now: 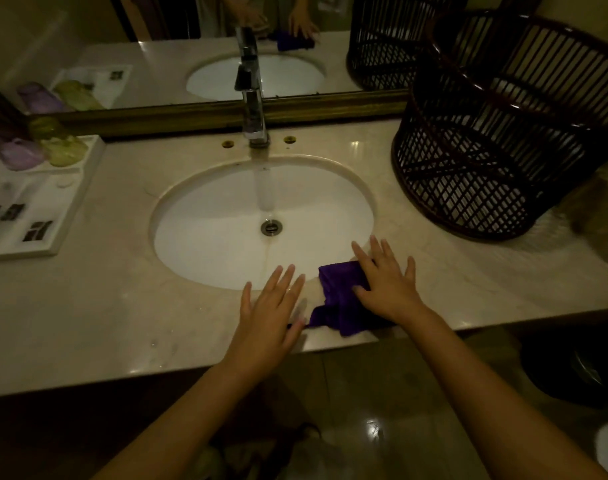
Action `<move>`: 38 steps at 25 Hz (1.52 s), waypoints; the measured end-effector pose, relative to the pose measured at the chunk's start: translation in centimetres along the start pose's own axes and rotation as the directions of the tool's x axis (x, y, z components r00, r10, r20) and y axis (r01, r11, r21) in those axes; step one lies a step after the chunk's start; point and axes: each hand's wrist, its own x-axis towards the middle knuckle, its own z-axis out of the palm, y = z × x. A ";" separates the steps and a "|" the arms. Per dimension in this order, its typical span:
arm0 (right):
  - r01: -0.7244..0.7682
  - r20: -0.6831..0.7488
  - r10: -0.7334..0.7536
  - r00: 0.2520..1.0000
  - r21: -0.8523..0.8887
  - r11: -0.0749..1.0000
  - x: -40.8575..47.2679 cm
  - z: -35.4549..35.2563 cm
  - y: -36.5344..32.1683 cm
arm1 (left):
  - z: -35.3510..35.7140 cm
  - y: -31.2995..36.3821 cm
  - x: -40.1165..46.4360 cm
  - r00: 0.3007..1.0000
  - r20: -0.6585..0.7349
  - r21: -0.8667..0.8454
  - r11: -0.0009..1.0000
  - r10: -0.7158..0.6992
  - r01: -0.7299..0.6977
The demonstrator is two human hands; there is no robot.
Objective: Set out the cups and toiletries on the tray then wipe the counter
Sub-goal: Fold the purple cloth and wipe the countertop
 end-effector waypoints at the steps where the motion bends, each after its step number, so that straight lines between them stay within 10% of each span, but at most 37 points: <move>1: -0.028 -0.078 0.034 0.996 0.073 0.997 -0.2 -0.1 -0.4 | -0.3 -1.6 -0.6 0.999 -0.021 -0.008 1.000 -0.026 0.025; 9: -0.193 0.083 0.188 0.979 0.059 0.979 0.1 1.6 -1.8 | -5.6 -24.3 -7.0 0.881 -0.130 0.190 0.860 -0.455 0.473; 19: -0.446 -0.285 0.430 0.857 0.011 0.895 -2.0 6.5 -13.2 | -3.9 -34.2 -11.9 0.863 -0.060 0.151 0.851 -0.501 0.504; 27: 0.100 -0.150 -0.095 0.984 0.025 0.995 -5.7 12.1 -30.6 | -3.7 -33.8 -12.0 0.877 -0.093 0.129 0.868 -0.471 0.479; 33: 0.593 -0.037 -0.596 0.802 -0.070 0.802 -8.2 10.1 -21.5 | -4.0 -33.7 -12.0 0.875 -0.092 0.127 0.866 -0.475 0.483; 38: -0.145 -0.194 0.156 0.969 0.069 0.987 -4.8 8.9 -19.9 | -4.4 -33.4 -12.1 0.880 -0.051 0.120 0.871 -0.473 0.476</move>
